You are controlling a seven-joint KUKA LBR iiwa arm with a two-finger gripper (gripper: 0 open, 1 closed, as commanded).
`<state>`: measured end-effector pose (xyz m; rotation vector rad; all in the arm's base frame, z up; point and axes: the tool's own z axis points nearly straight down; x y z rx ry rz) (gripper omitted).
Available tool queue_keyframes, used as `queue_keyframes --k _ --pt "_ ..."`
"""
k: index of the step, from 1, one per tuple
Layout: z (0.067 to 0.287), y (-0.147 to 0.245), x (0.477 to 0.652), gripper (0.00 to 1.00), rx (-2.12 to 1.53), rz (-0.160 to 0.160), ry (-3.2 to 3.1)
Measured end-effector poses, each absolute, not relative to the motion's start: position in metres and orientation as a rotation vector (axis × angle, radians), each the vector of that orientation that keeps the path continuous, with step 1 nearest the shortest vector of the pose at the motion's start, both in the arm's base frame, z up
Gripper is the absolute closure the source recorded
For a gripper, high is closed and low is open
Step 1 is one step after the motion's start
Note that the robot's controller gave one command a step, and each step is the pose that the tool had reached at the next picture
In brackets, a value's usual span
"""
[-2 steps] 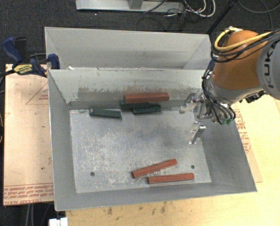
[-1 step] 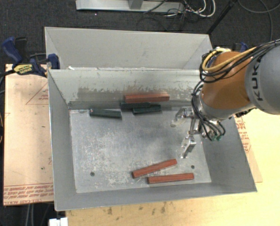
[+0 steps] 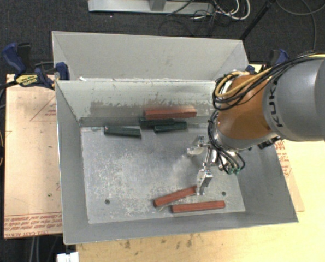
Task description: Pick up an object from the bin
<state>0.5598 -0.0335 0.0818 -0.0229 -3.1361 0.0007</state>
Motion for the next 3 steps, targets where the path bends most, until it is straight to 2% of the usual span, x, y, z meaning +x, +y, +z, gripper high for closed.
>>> queue_keyframes --k 1,2,3 --pt "0.082 -0.039 0.536 0.0 0.028 0.001 -3.153" --pt "0.081 -0.001 0.522 1.0 0.696 0.005 -3.08" --pt "0.081 -0.001 0.522 1.0 0.695 0.005 -3.08"
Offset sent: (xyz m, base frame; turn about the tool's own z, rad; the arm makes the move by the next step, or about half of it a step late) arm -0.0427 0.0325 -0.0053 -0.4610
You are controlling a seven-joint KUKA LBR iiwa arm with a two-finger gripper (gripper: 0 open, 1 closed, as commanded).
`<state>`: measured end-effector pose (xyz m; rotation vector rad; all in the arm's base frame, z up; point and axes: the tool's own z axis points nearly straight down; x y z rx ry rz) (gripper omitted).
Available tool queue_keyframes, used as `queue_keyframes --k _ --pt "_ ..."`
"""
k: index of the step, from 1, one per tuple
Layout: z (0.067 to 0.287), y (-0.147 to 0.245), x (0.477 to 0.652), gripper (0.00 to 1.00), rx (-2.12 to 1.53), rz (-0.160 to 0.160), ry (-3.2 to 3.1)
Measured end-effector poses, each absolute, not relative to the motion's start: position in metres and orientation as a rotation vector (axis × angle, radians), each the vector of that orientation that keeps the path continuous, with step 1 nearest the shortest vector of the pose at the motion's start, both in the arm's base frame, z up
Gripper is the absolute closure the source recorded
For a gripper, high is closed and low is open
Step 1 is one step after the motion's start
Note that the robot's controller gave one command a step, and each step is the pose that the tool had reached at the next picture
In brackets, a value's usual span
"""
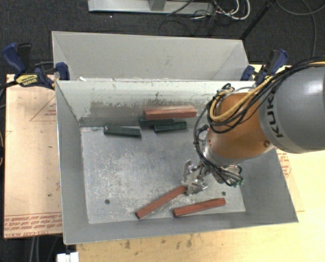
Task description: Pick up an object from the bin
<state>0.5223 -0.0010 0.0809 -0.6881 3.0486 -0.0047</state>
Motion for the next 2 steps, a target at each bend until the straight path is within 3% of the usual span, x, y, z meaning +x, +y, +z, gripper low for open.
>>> queue_keyframes --k 1,2 --pt "0.111 0.002 0.521 1.0 -0.702 0.004 3.069" --pt "0.142 0.004 0.526 0.0 -0.691 0.001 3.062"
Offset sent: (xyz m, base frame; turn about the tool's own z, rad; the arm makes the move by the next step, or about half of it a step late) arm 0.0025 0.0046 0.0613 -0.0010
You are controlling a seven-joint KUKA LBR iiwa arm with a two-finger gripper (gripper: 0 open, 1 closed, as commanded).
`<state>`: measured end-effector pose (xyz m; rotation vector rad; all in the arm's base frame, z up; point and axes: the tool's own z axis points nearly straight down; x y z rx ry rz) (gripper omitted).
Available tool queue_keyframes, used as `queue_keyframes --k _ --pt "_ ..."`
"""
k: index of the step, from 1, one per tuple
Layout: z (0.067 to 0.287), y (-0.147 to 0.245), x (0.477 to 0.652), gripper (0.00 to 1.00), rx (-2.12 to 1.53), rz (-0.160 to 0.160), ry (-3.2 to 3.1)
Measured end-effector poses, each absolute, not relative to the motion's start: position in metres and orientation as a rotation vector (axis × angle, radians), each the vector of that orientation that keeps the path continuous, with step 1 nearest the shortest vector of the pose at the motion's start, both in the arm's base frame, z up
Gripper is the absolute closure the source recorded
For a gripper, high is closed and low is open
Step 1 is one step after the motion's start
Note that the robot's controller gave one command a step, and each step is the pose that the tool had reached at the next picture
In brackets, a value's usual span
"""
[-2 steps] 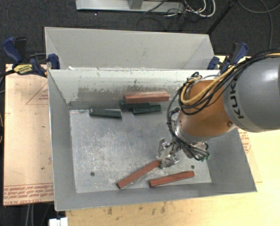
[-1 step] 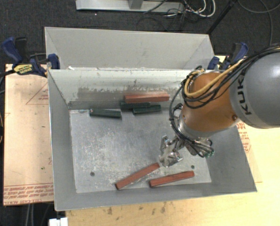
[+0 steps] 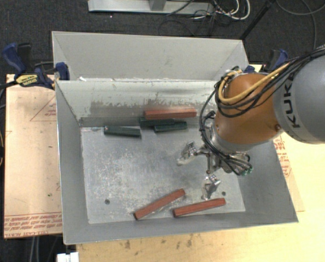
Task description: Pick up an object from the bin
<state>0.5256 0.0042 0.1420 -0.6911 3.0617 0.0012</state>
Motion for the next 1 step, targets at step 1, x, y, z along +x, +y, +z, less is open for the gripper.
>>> queue_keyframes --k 1 --pt "0.142 0.0041 0.5256 0.0 -0.691 0.001 3.062"
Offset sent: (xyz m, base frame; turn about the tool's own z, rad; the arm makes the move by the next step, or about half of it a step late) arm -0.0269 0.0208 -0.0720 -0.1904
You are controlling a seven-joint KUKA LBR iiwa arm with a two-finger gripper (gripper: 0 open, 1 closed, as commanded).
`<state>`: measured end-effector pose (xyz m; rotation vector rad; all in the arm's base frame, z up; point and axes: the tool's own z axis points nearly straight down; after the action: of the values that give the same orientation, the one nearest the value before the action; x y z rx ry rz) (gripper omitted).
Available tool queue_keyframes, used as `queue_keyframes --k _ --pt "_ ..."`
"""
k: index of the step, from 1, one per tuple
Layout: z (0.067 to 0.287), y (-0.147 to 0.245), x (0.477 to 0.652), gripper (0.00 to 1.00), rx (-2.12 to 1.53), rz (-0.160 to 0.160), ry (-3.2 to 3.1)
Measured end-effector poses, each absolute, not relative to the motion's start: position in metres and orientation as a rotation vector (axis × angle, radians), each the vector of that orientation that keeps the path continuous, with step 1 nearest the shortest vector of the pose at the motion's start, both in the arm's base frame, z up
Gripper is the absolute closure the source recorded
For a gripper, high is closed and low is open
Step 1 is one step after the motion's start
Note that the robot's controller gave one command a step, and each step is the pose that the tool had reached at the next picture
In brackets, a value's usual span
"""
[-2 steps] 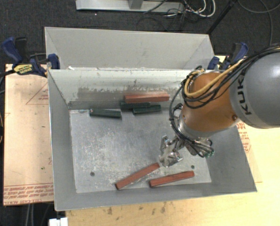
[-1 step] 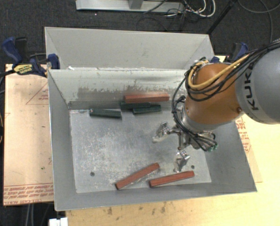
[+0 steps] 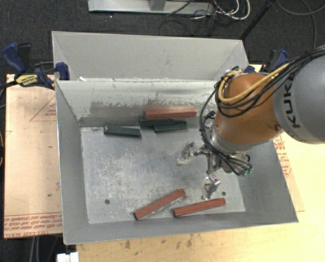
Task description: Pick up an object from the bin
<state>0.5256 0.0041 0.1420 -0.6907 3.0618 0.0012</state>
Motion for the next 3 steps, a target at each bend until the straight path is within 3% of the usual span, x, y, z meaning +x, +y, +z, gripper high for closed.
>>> queue_keyframes --k 1,2,3 --pt "0.0787 0.027 0.5076 1.0 -0.966 -0.006 2.96" --pt "0.0787 0.027 0.5076 1.0 -0.966 -0.006 2.96" --pt "0.0779 0.0312 0.5166 1.0 -1.195 -0.005 2.895"
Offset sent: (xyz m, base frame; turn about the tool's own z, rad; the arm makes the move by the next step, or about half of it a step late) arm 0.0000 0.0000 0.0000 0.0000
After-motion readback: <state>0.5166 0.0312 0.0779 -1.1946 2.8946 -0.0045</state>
